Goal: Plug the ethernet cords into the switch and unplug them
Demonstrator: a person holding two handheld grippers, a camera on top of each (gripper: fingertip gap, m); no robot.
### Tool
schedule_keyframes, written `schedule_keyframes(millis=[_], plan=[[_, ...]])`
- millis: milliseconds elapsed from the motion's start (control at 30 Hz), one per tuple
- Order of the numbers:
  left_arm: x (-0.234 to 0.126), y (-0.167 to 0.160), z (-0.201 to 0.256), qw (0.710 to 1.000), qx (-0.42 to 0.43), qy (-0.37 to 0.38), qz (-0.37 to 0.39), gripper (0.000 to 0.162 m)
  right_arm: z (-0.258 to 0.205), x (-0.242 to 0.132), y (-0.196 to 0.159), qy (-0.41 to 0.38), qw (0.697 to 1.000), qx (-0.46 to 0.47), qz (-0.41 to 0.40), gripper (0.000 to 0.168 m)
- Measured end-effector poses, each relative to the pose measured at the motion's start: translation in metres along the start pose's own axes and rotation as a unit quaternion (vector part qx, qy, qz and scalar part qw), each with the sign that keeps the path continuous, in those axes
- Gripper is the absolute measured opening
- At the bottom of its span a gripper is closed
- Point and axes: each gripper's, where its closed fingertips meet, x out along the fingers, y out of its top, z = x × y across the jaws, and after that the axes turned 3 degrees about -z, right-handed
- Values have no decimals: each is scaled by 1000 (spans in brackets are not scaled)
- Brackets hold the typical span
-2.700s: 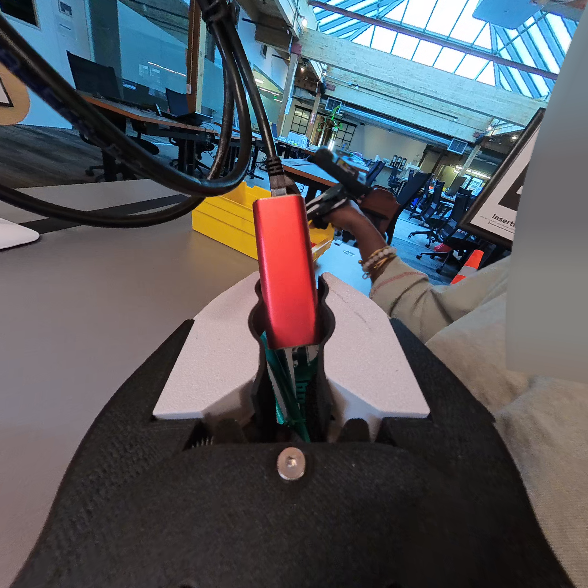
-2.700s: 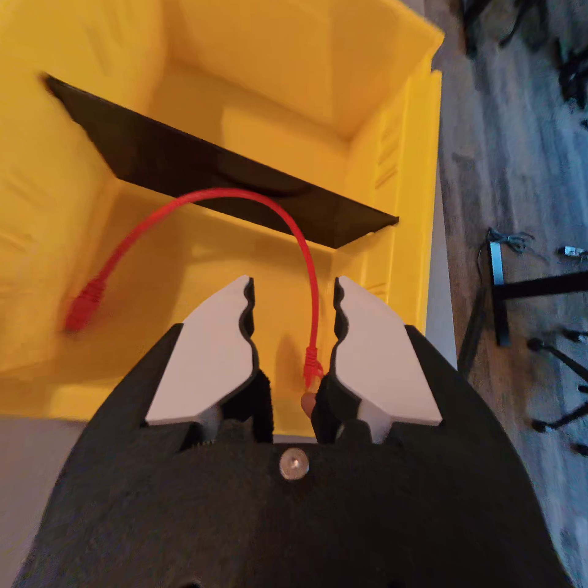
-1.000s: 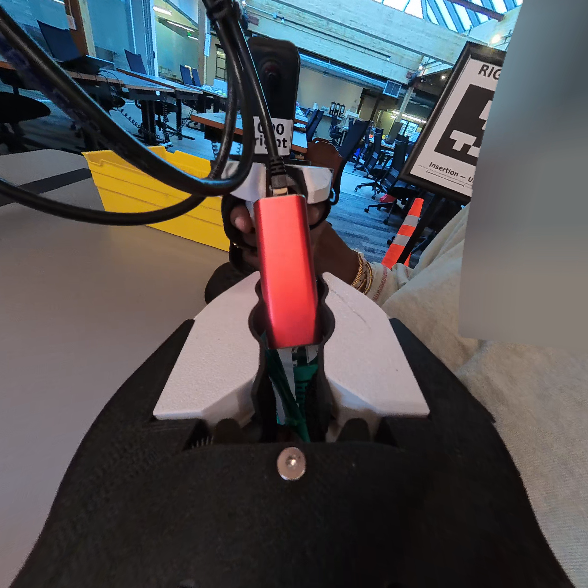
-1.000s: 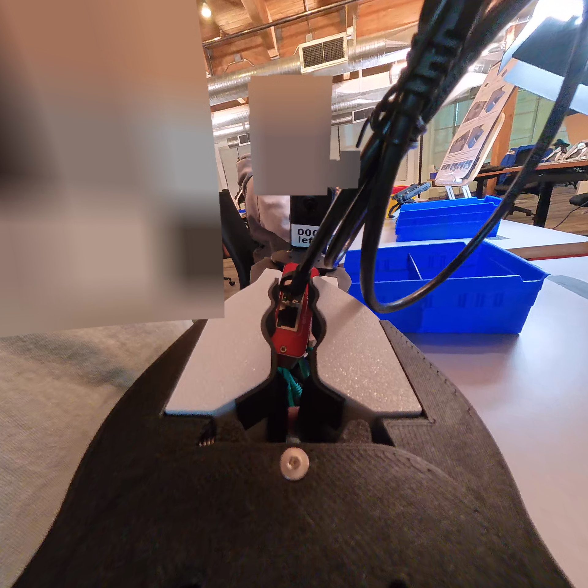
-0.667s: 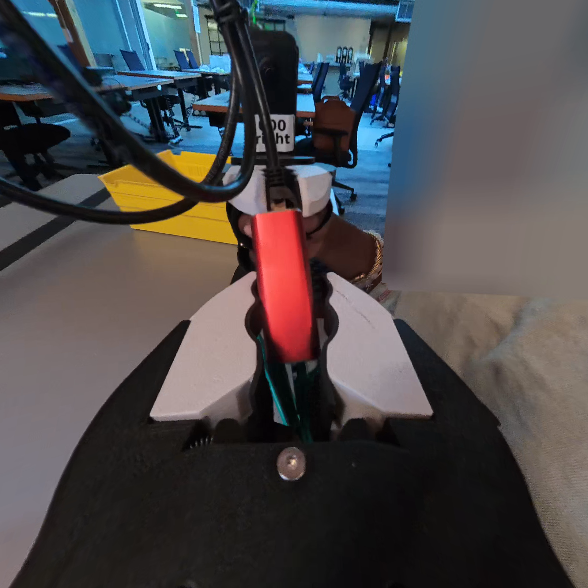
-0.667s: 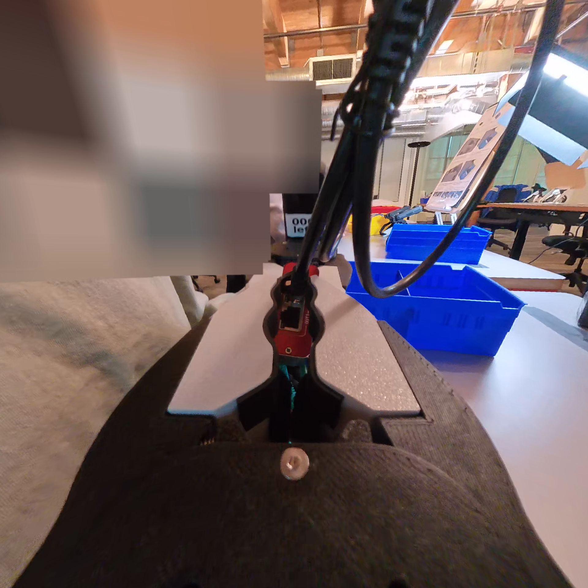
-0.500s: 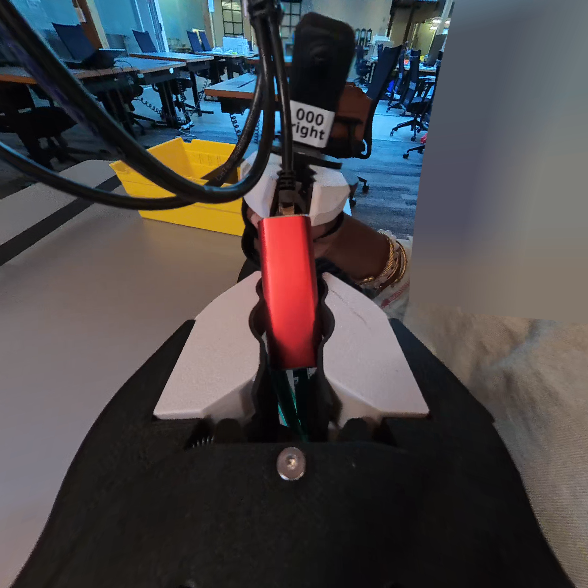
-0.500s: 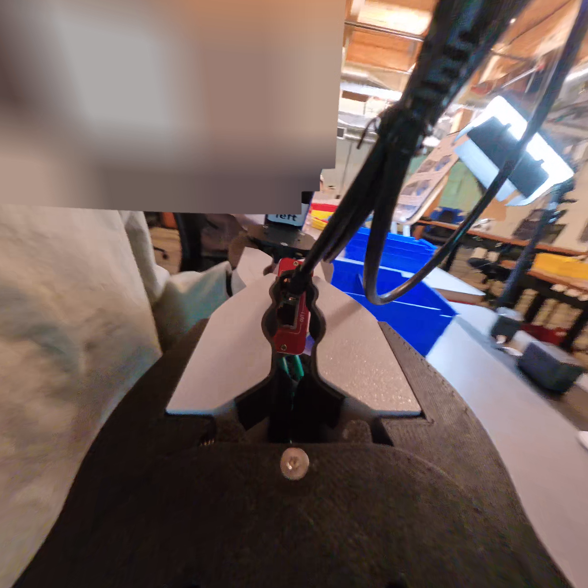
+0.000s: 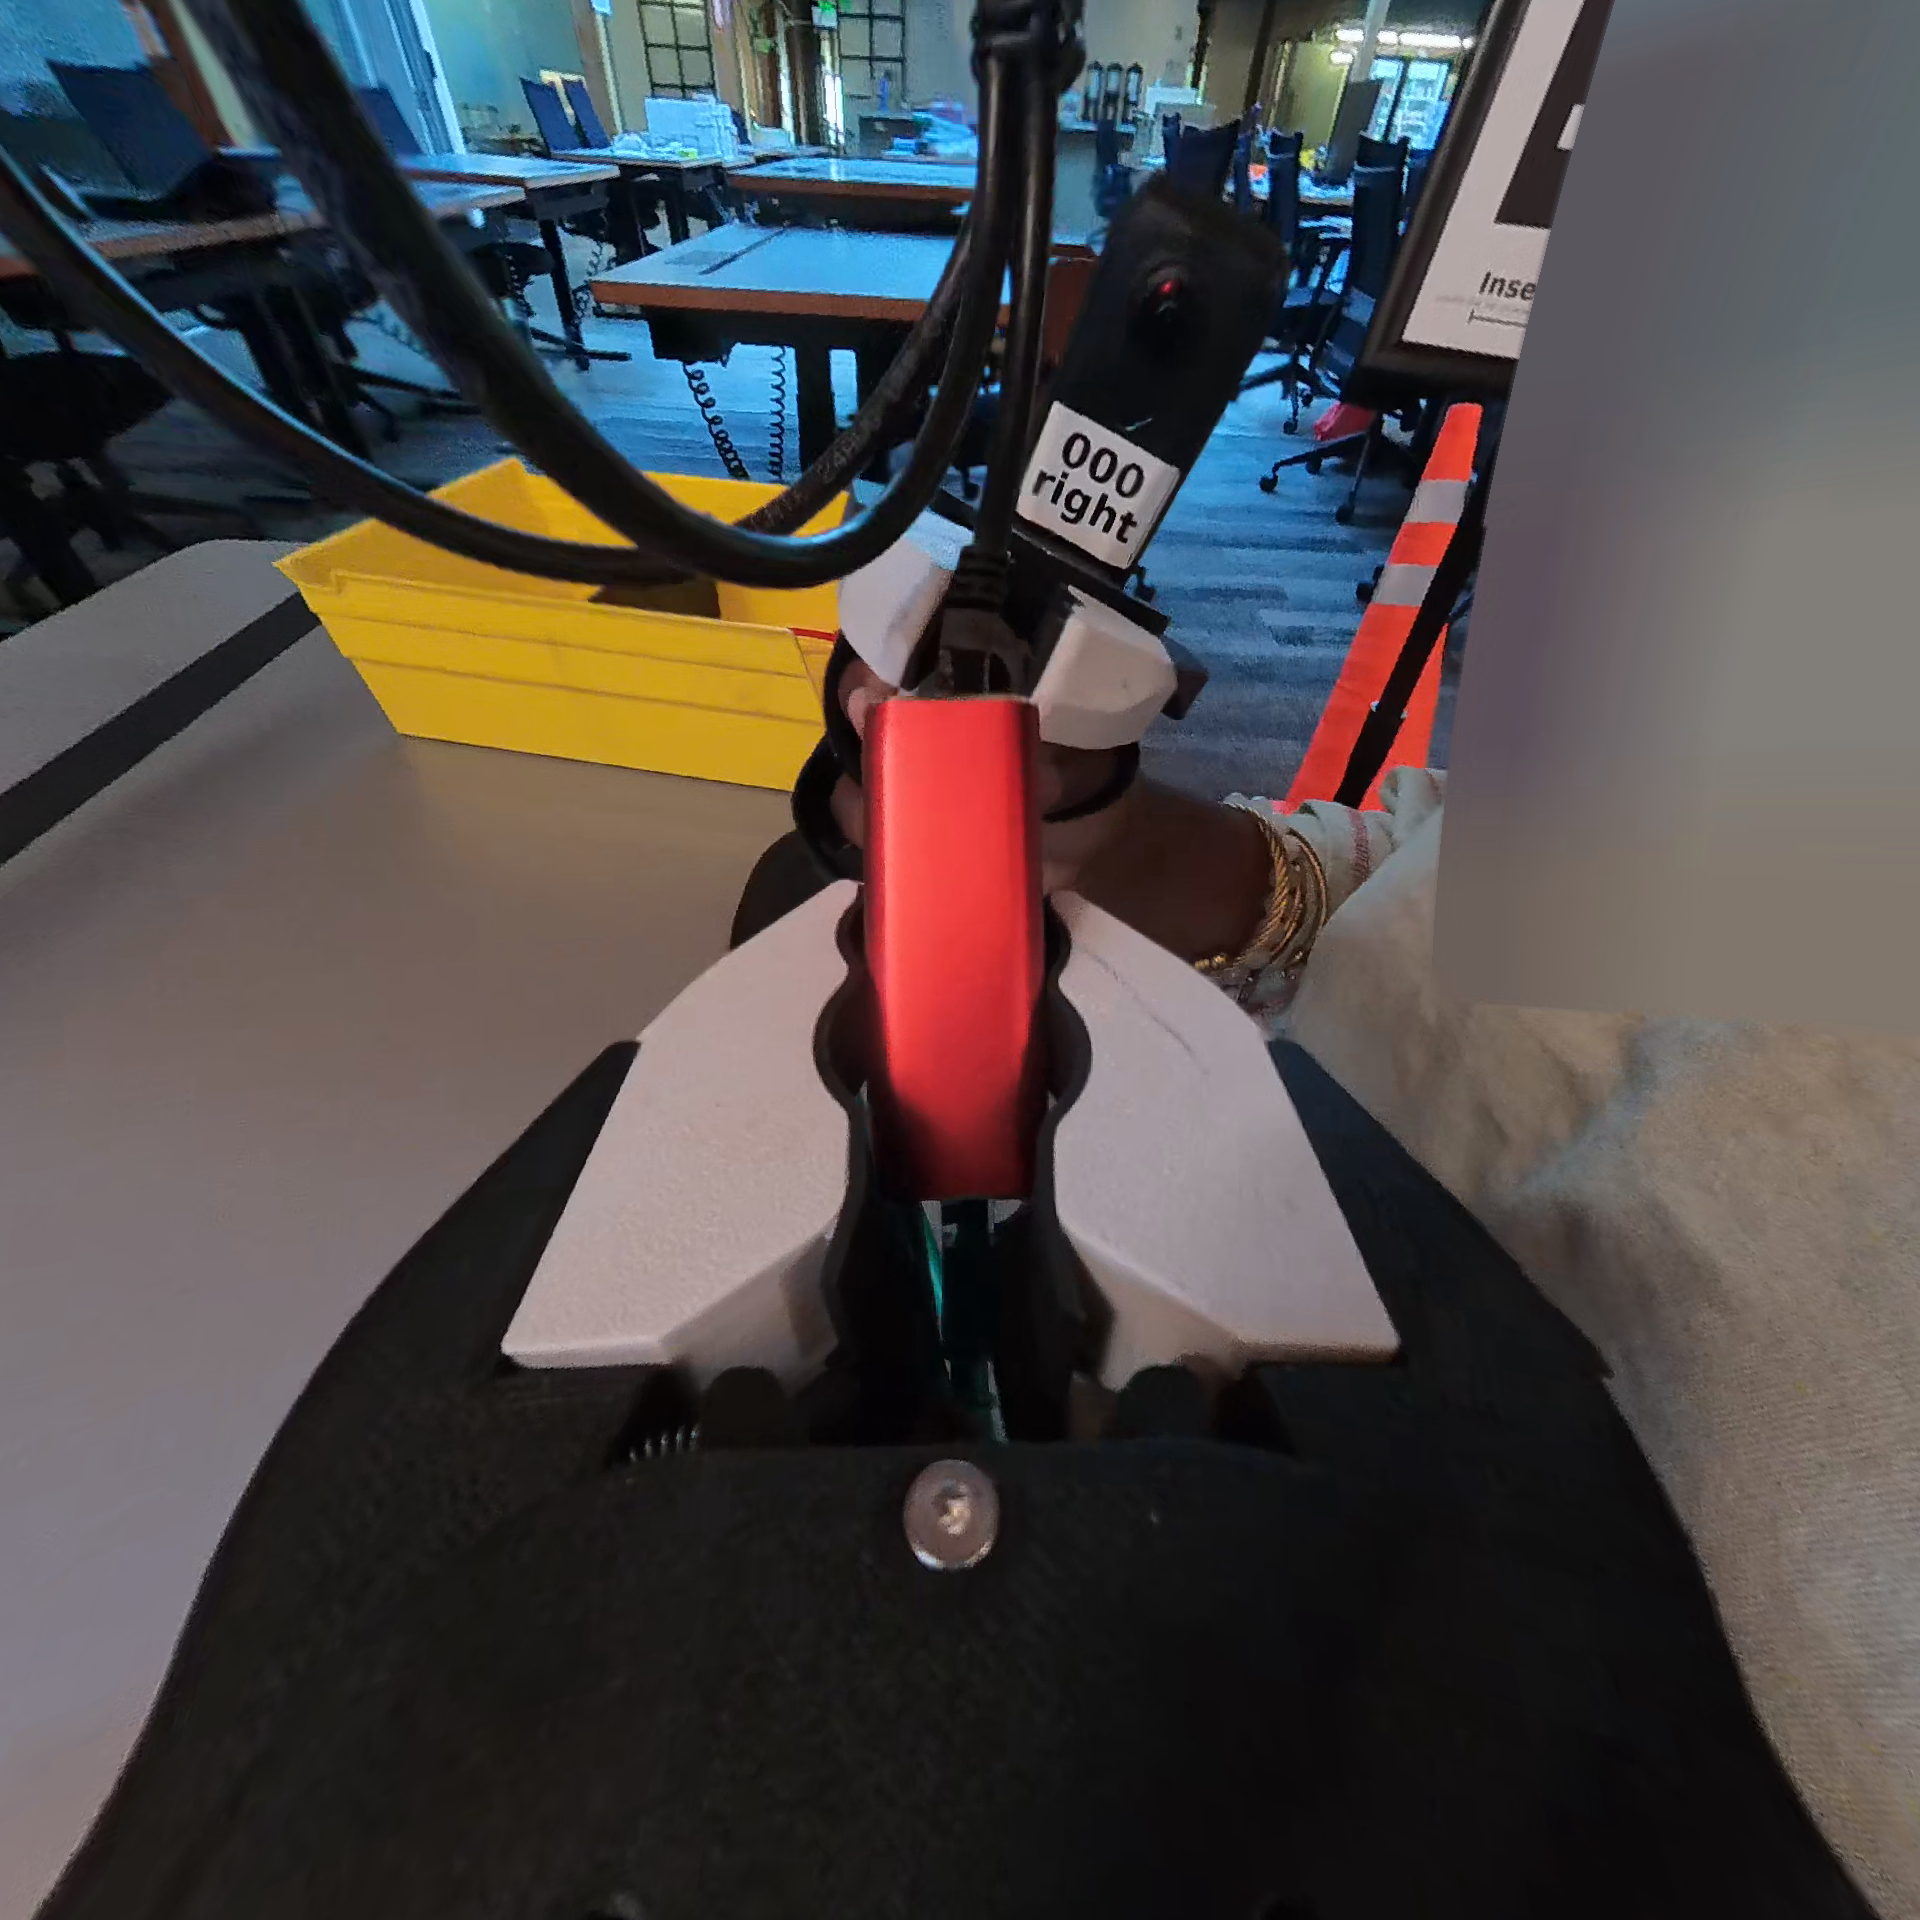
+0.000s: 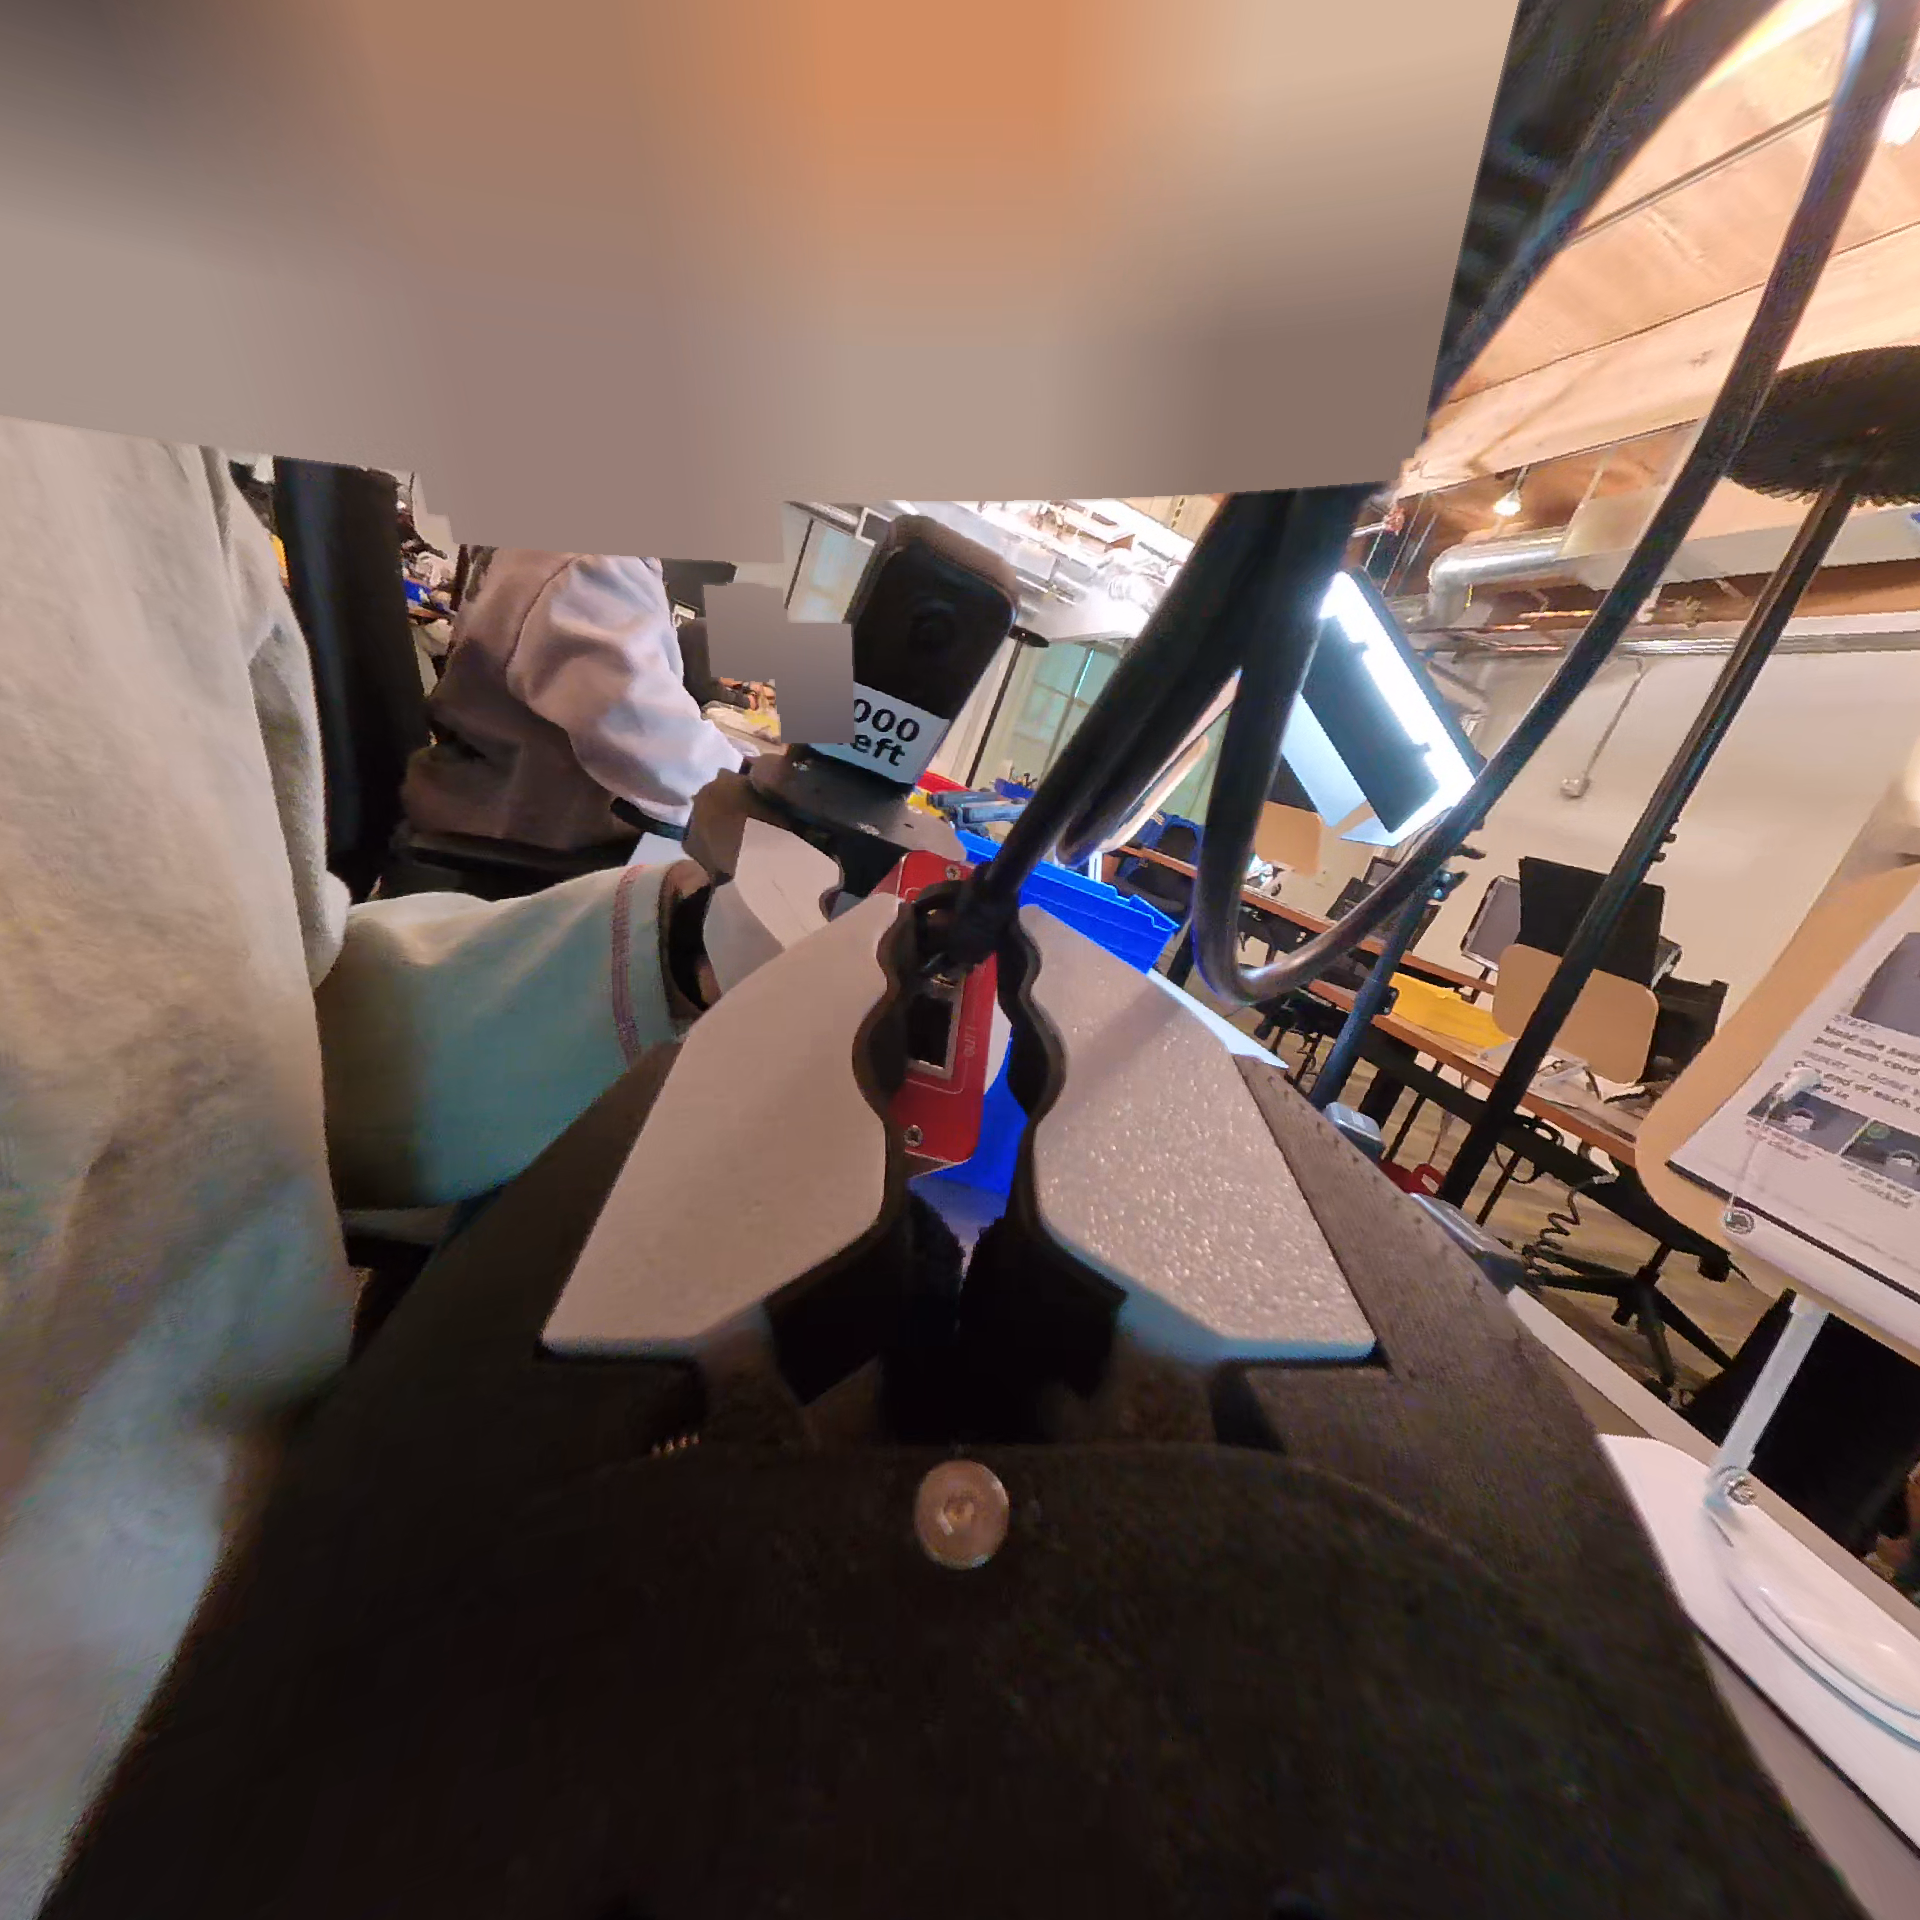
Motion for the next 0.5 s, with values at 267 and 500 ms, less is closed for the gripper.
schedule_keyframes(millis=[267,500], plan=[[6,3,10,993,-78,-91,3,28,1,-4,5,-15,1000,-2,6,15],[10,7,5,994,-74,-79,17,28,6,-10,6,-32,999,24,22,15]])
